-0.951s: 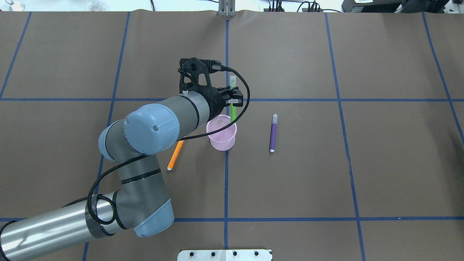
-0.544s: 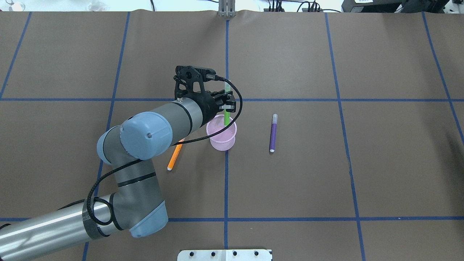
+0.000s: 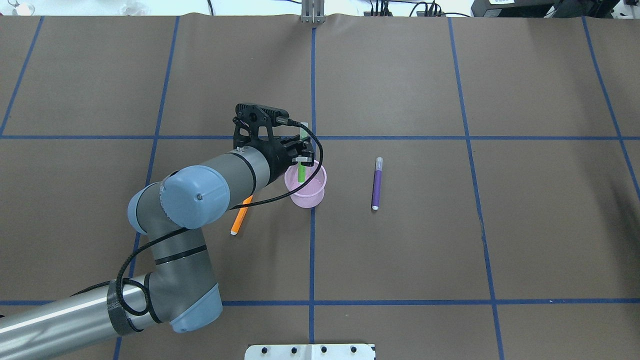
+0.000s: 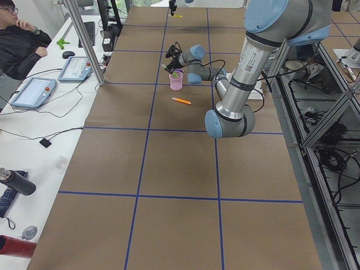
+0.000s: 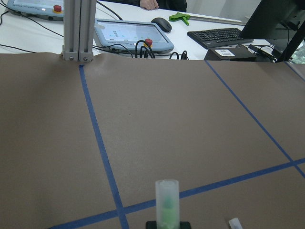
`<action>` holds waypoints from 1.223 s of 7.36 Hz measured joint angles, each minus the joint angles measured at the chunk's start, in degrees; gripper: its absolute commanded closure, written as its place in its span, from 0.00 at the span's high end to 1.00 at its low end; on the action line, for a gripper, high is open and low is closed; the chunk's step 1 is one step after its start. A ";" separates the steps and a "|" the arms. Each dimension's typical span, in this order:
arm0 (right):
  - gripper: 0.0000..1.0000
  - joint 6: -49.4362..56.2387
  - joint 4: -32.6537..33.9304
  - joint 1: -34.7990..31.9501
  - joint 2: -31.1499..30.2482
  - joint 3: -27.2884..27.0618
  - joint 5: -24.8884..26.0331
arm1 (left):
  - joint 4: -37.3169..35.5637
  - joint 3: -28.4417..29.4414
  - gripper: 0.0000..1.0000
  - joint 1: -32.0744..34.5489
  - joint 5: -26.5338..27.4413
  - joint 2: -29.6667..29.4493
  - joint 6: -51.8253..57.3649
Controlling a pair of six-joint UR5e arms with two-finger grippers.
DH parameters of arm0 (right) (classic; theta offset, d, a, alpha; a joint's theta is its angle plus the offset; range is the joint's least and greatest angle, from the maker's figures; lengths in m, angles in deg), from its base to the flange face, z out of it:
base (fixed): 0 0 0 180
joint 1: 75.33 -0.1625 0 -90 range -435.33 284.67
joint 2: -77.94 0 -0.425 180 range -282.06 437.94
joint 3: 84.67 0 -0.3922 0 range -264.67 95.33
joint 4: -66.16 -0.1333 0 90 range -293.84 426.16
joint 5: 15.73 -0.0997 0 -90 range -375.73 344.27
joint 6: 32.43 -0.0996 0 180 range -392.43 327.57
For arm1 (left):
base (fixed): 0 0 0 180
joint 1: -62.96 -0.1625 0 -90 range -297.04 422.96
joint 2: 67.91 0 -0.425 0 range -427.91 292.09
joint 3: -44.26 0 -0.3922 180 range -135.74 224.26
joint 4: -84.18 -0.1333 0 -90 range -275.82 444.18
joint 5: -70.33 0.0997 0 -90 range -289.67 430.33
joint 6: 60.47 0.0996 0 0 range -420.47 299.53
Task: Collect pens into pen holder
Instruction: 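Carry the green marker over the lavender cup and lower it in, then release green marker, move left gripper to orange marker while right lifts yellow marker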
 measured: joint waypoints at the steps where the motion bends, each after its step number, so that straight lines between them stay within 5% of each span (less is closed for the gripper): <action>1: 0.00 0.00 0.06 0.00 0.26 0.00 -0.02 | 0.04 0.74 0.00 -0.37 0.22 -0.12 -0.16; 3: 0.00 0.00 0.08 0.00 0.65 -0.01 -0.04 | 0.08 1.35 0.85 -0.61 0.31 -0.53 -0.51; 4: 0.00 0.00 0.03 -0.03 0.93 -0.09 -0.16 | 0.08 1.23 0.99 -0.67 0.24 -0.46 -0.62; 7: 0.00 -0.35 -0.19 -1.18 2.40 -1.23 -1.99 | -0.35 -0.63 0.99 -0.67 -0.83 0.07 -0.66; 9: 0.00 -8.90 -0.59 -1.53 3.69 -6.63 -2.26 | -3.52 -2.95 0.99 0.18 -4.53 0.52 -0.67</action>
